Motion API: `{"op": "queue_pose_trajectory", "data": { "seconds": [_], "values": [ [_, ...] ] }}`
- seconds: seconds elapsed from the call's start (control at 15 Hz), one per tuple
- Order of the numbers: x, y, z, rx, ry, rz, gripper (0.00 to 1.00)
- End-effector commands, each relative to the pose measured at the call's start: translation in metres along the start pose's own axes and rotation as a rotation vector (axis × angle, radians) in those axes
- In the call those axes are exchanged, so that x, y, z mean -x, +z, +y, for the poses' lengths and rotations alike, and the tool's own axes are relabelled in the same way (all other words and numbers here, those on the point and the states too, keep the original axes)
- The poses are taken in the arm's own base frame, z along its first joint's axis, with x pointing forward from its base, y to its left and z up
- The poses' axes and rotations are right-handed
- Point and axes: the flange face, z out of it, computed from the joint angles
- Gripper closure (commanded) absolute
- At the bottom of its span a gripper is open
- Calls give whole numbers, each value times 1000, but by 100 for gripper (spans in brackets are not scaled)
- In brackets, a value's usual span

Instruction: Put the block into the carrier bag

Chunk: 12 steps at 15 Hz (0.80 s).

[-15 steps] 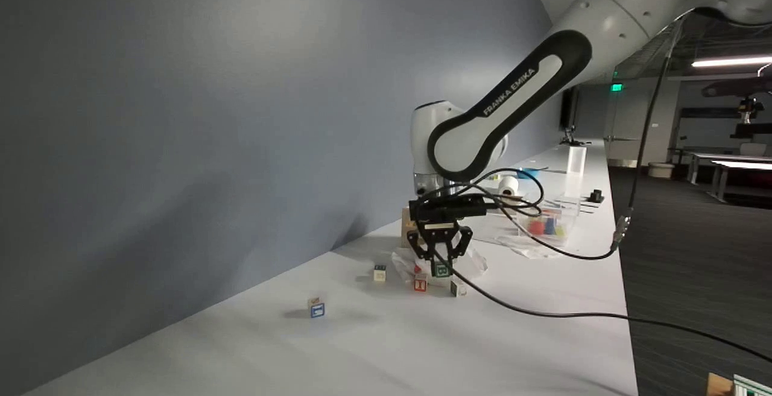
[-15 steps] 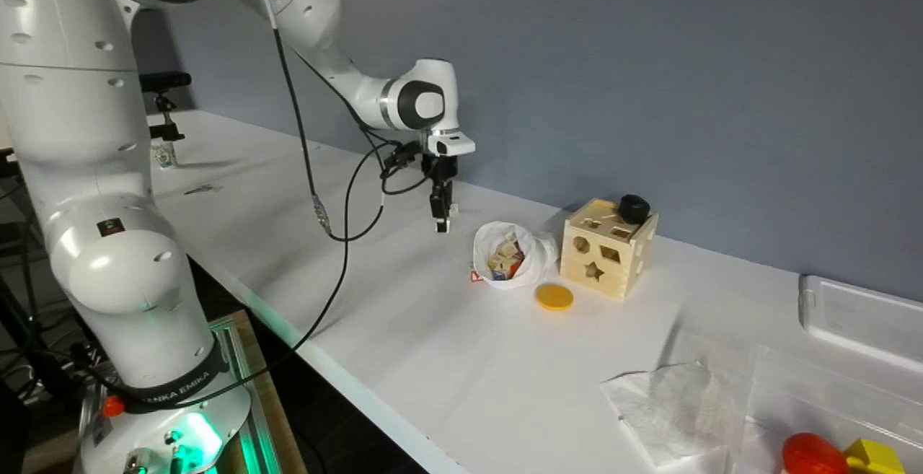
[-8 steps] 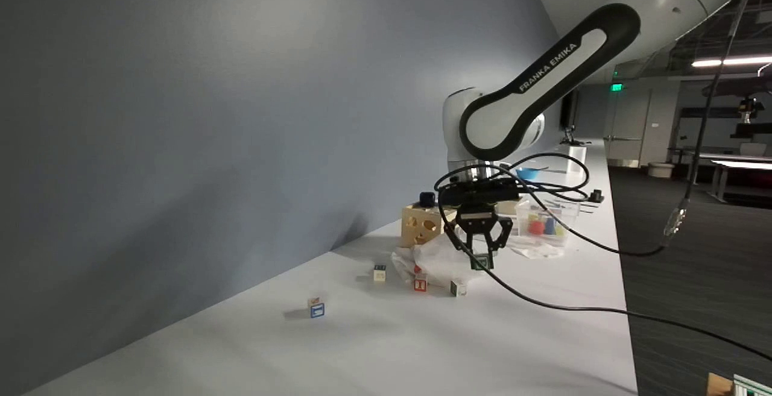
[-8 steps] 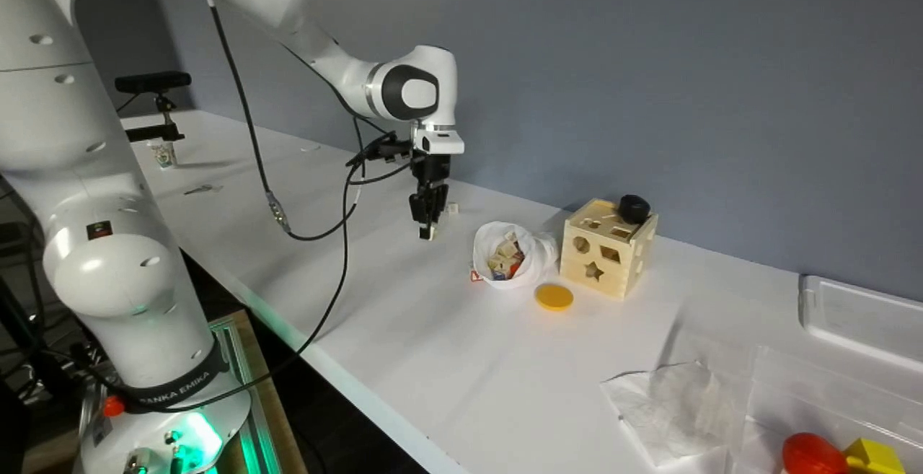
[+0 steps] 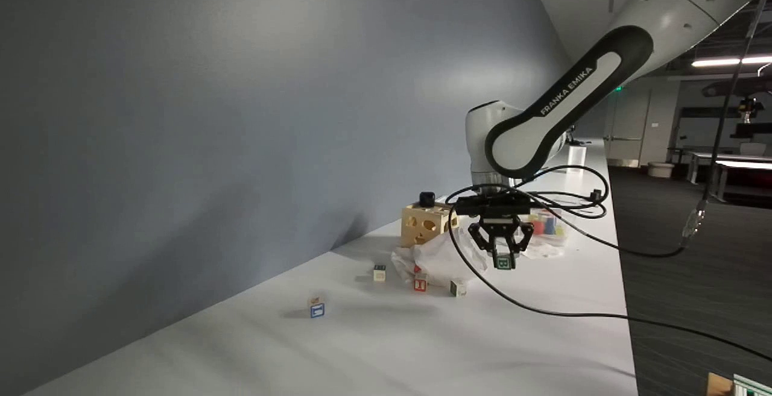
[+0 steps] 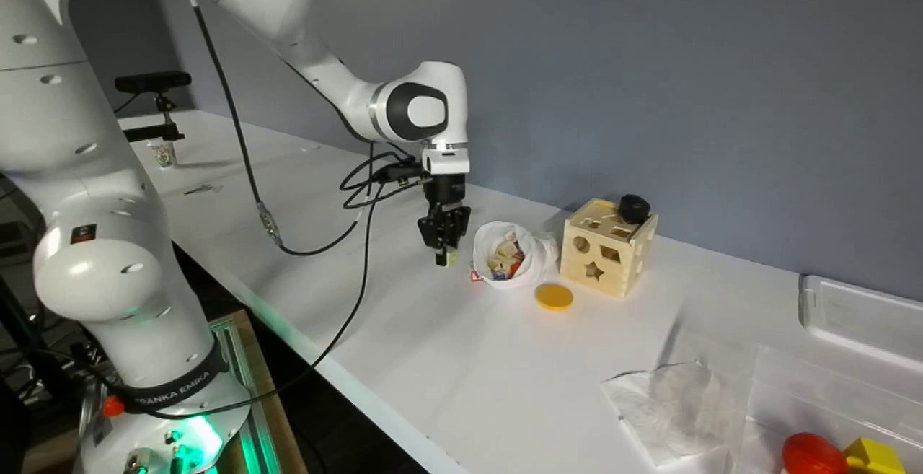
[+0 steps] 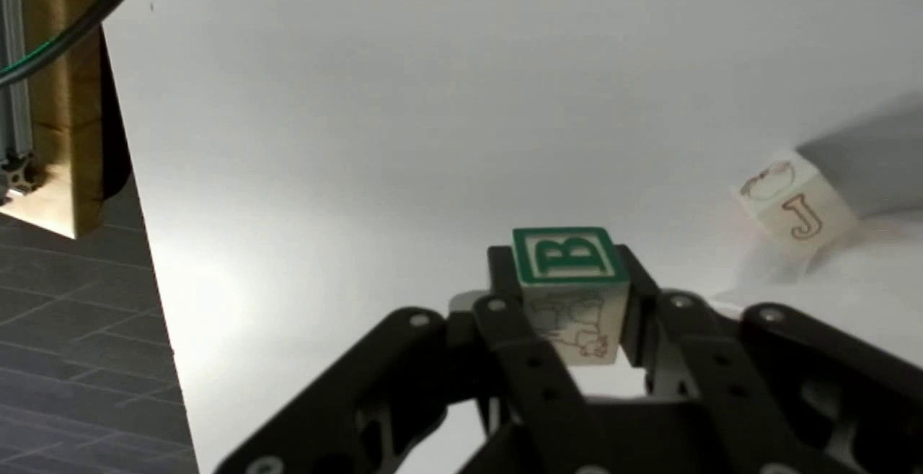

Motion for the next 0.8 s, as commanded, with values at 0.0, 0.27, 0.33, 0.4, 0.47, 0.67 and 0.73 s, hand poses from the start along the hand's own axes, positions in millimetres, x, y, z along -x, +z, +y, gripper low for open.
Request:
{"op": "queue_pose_trajectory", "data": {
  "seconds": [0.0, 0.27, 0.33, 0.4, 0.47, 0.67, 0.73],
  "values": [
    [-3, -1, 1, -1, 8, 8, 66],
    [0, 3, -1, 27, 13, 8, 91],
    [-2, 9, -2, 56, 16, 1, 91],
    [-10, 18, 0, 120, 55, 9, 91],
    [-17, 25, 3, 178, 84, 13, 91],
    [-33, 31, 6, 273, 146, 39, 91],
    [-38, 32, 6, 304, 171, 53, 91]
  ]
}}
